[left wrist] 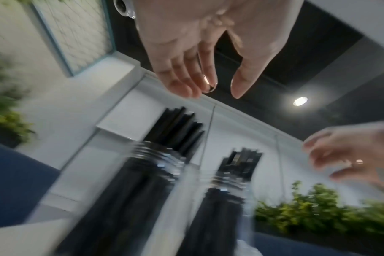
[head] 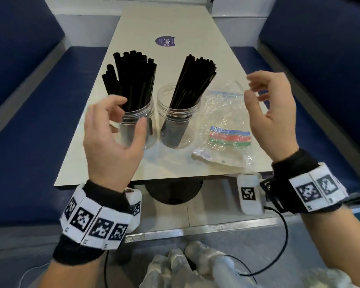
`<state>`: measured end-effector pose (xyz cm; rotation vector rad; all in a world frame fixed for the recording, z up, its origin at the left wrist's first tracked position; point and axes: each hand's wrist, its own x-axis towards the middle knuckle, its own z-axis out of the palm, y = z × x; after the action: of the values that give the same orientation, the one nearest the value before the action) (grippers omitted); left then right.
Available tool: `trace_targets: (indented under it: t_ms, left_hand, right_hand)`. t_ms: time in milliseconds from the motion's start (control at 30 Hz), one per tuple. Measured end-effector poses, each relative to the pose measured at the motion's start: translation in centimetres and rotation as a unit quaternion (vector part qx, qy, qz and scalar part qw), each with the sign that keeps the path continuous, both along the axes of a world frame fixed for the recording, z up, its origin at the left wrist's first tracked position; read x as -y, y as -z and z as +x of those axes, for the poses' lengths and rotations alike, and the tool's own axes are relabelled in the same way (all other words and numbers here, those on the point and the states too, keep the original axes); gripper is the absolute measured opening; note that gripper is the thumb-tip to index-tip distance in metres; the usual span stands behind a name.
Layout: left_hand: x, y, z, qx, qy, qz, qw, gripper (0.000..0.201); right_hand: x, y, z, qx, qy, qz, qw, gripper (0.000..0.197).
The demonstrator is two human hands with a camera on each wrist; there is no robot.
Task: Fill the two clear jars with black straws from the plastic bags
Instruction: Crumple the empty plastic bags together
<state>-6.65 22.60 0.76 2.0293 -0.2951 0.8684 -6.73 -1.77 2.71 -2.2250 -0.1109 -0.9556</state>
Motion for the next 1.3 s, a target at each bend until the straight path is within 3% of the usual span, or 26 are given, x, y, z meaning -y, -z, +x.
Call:
trace_targets:
  t_ms: [100,200,333,433,500,600,667,767,800,933,1033,1100,1233,1300]
  left_hand:
    - [4.5,-0.6,-0.9,-0.062,0.161,0.026,0.985,0.016]
    - [9.8,0.6,-0.5,-0.171,0.250,0.079,0.950,0.027]
    - [16.2,3.4,1.7,-0.317,0.241,0.189,0.898,0.054]
    - [19.6,4.8,3.4,-0.420,0.190,0.205,0.863,0.063]
    - [21.0,5.9,4.3,-0.470,0.149,0.207,0.845,0.066]
    - [22.2,7.1,5.4,-0.502,0.093,0.189,0.839,0.069]
    - [22.4,7.8,6.0,-0.493,0.078,0.217,0.839,0.069]
    - [22.4,8.7,6.4,-0.448,0.075,0.337,0.825,0.060]
    - [22.4,8.9,6.3,-0.434,0.075,0.359,0.823,0.057]
    - [22.5,9.3,6.1,-0.389,0.080,0.371,0.840,0.053]
    - [22.5,9.3,5.9,-0.400,0.091,0.324,0.853,0.058]
    - [22.1,8.9,5.6,-0.418,0.115,0.262,0.862,0.069]
    - [21.0,7.4,4.4,-0.428,0.169,0.199,0.865,0.119]
    - [20.4,6.5,3.8,-0.426,0.191,0.181,0.866,0.114]
  right_hand:
    - [3.4,2.7,1.3,-0.091,0.076,0.051,0.992,0.026]
    - [5.6,5.1,3.0,-0.241,0.147,0.075,0.957,0.046]
    - [6.6,7.1,5.0,-0.439,0.171,0.087,0.878,0.082]
    - [7.5,8.0,5.9,-0.503,0.178,0.070,0.843,0.093]
    - [8.0,8.3,6.2,-0.503,0.170,0.067,0.845,0.091]
    - [8.6,8.7,6.3,-0.498,0.138,0.100,0.850,0.079]
    - [9.0,8.9,6.3,-0.498,0.117,0.106,0.853,0.060]
    - [9.4,9.4,6.2,-0.484,0.080,0.117,0.864,0.017]
    - [9.6,9.6,6.2,-0.472,0.068,0.132,0.869,0.014]
    - [9.6,9.8,6.6,-0.433,0.029,0.248,0.866,0.030]
    - [9.1,9.4,6.7,-0.450,0.012,0.278,0.849,0.044]
    - [9.0,9.2,6.5,-0.451,-0.001,0.285,0.846,0.039]
    - [8.8,7.9,4.1,-0.415,-0.095,0.326,0.844,0.011]
    - [8.8,6.6,2.6,-0.402,-0.150,0.325,0.843,0.014]
